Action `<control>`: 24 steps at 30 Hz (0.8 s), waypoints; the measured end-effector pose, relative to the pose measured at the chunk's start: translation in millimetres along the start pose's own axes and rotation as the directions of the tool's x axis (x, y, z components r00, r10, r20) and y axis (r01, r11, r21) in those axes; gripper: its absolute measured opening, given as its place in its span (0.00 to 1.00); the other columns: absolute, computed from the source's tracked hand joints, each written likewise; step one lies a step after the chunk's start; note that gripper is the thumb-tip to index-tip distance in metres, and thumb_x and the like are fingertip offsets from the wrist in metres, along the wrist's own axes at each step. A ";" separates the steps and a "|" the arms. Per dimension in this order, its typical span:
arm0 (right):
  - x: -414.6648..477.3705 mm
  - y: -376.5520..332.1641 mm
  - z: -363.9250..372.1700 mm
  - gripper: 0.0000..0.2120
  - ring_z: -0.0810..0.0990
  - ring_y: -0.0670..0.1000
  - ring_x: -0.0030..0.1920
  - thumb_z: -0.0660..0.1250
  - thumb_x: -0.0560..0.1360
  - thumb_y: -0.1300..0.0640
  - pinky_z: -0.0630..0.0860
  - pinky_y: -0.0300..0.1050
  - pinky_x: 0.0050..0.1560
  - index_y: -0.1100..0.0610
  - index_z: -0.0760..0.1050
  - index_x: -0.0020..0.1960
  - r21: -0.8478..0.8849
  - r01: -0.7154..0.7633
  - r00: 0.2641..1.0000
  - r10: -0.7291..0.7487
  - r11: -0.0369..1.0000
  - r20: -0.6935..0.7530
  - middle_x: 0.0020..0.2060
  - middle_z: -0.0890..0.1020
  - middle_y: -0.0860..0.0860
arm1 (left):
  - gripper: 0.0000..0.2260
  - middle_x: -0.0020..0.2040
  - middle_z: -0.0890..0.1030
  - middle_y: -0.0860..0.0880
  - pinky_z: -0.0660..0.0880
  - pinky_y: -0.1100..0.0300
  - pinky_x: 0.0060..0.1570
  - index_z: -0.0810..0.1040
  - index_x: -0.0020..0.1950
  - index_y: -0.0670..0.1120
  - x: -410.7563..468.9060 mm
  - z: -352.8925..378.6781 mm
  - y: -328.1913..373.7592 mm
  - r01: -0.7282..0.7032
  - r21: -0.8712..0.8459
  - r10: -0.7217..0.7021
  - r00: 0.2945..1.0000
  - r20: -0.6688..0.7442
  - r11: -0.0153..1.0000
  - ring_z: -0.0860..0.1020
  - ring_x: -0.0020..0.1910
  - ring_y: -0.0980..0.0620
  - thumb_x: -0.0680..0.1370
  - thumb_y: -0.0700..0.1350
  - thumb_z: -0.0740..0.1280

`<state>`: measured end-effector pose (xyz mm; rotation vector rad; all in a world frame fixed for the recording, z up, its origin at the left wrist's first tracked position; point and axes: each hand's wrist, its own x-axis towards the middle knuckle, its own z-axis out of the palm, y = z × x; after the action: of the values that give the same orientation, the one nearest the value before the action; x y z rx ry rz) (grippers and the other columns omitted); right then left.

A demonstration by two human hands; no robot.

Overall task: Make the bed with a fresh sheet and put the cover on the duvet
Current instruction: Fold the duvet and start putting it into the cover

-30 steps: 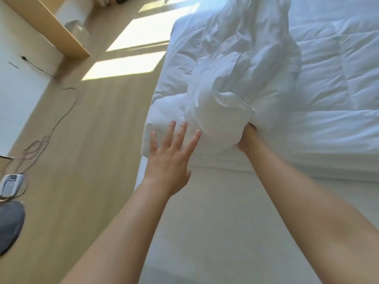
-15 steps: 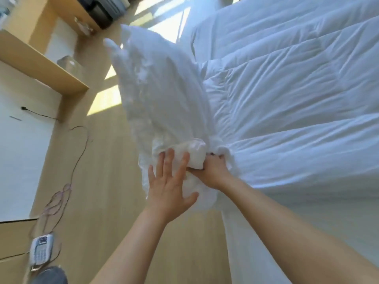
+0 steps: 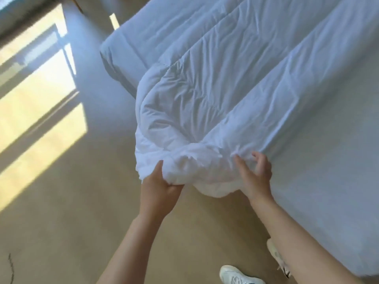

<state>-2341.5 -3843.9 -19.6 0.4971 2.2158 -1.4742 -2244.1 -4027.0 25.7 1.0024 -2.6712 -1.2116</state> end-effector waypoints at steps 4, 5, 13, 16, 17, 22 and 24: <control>25.5 -15.2 21.0 0.49 0.73 0.59 0.62 0.72 0.66 0.37 0.77 0.59 0.53 0.51 0.49 0.76 0.512 -0.543 0.836 0.488 0.666 0.252 0.69 0.66 0.54 | 0.24 0.36 0.79 0.60 0.68 0.65 0.32 0.75 0.45 0.57 37.5 -39.5 19.3 -0.151 0.243 0.098 0.972 0.214 0.958 0.76 0.37 0.60 0.57 0.70 0.62; 30.7 -20.0 36.2 0.50 0.75 0.58 0.61 0.74 0.66 0.41 0.78 0.58 0.52 0.53 0.48 0.76 0.569 -0.542 0.836 0.467 0.618 0.288 0.68 0.67 0.54 | 0.25 0.38 0.79 0.59 0.69 0.62 0.33 0.76 0.47 0.57 52.6 -47.8 23.0 -0.190 0.342 0.097 0.958 0.271 0.920 0.76 0.38 0.57 0.58 0.71 0.63; 59.2 -57.3 107.6 0.10 0.79 0.54 0.43 0.64 0.68 0.67 0.75 0.39 0.39 0.55 0.75 0.46 0.748 -0.175 0.912 0.392 0.640 -0.122 0.42 0.81 0.51 | 0.54 0.77 0.44 0.42 0.42 0.42 0.71 0.35 0.77 0.50 157.9 -59.7 45.8 -0.561 0.726 0.408 0.817 0.407 0.398 0.42 0.76 0.42 0.66 0.50 0.73; 56.8 -78.9 114.4 0.10 0.82 0.55 0.40 0.67 0.65 0.65 0.79 0.46 0.38 0.54 0.76 0.44 0.826 -0.154 0.920 0.384 0.543 -0.081 0.40 0.82 0.53 | 0.58 0.76 0.34 0.46 0.28 0.42 0.66 0.19 0.68 0.54 160.3 -34.4 38.4 -0.886 0.441 0.340 0.463 0.818 0.146 0.30 0.73 0.47 0.65 0.56 0.70; 56.7 -84.2 115.6 0.10 0.82 0.53 0.36 0.69 0.66 0.64 0.77 0.44 0.34 0.55 0.77 0.45 0.852 -0.168 0.918 0.394 0.496 -0.049 0.37 0.82 0.53 | 0.58 0.77 0.39 0.46 0.31 0.41 0.68 0.20 0.69 0.53 158.1 -22.9 36.9 -0.903 0.399 0.276 0.429 0.860 0.161 0.36 0.76 0.48 0.66 0.59 0.69; 66.0 -82.2 115.3 0.19 0.81 0.50 0.44 0.71 0.71 0.55 0.74 0.41 0.38 0.54 0.70 0.59 0.691 -0.080 0.838 0.423 0.719 -0.344 0.44 0.79 0.45 | 0.26 0.59 0.78 0.49 0.72 0.54 0.52 0.59 0.73 0.49 181.5 14.5 22.6 -0.749 0.317 0.206 0.513 0.833 0.582 0.77 0.55 0.44 0.75 0.46 0.62; 72.1 -83.6 113.5 0.34 0.76 0.50 0.54 0.72 0.71 0.54 0.72 0.40 0.47 0.54 0.59 0.70 0.617 -0.043 0.779 0.413 0.786 -0.472 0.54 0.75 0.44 | 0.13 0.48 0.81 0.47 0.70 0.55 0.43 0.72 0.58 0.47 197.7 14.7 15.8 -0.700 0.221 0.230 0.489 0.841 0.679 0.77 0.48 0.42 0.73 0.39 0.61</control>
<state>-2427.9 -3976.0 -32.4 1.5807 1.9245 -2.0405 -2413.2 -4123.0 -16.5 -0.5582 -3.6650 -0.8236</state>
